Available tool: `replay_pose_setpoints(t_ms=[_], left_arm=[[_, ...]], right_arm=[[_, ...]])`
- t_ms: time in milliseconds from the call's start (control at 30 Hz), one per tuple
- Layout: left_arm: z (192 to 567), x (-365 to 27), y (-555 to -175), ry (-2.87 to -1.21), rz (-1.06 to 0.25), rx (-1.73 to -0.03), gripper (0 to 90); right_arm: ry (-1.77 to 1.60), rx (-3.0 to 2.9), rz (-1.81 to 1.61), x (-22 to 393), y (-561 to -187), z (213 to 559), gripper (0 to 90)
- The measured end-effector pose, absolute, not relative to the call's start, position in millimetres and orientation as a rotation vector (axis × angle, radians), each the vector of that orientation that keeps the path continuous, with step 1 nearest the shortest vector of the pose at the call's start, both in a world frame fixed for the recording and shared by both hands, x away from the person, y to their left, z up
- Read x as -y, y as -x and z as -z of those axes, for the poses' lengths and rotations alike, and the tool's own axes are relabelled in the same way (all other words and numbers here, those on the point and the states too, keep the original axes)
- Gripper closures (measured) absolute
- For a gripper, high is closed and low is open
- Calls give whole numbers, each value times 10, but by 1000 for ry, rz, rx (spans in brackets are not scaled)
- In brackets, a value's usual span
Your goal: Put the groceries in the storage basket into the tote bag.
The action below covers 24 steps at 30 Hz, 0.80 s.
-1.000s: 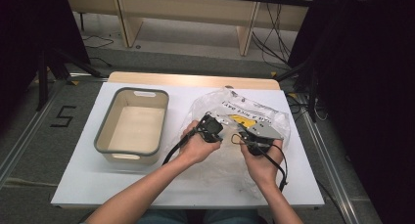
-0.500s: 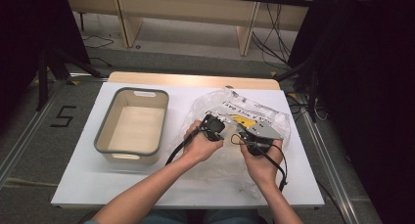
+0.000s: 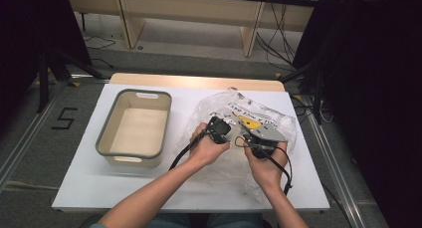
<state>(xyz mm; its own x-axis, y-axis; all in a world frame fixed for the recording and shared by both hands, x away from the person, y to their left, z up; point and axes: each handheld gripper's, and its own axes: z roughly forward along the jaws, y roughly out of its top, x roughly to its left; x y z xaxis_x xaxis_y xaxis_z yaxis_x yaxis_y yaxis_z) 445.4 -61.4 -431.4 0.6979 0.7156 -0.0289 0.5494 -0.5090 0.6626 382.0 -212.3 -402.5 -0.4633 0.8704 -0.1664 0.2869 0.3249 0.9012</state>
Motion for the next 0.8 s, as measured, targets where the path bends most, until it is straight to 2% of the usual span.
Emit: replay_pose_setpoints(t_ms=[200,500,800], left_arm=[[4318,619,-4467,-2212,-333,-938,763],[4227,523,-4342,-2200,-350,-889,563],[3982,189,-4056,-2166,-377,-834,487]], right_arm=[[-1019,-1926,-1119,2126,-3823,4032,900],[-1031,-1930,-1111,2151,-3824,4051,900],[-1032,-1949,-1099,2157,-3821,4069,900]])
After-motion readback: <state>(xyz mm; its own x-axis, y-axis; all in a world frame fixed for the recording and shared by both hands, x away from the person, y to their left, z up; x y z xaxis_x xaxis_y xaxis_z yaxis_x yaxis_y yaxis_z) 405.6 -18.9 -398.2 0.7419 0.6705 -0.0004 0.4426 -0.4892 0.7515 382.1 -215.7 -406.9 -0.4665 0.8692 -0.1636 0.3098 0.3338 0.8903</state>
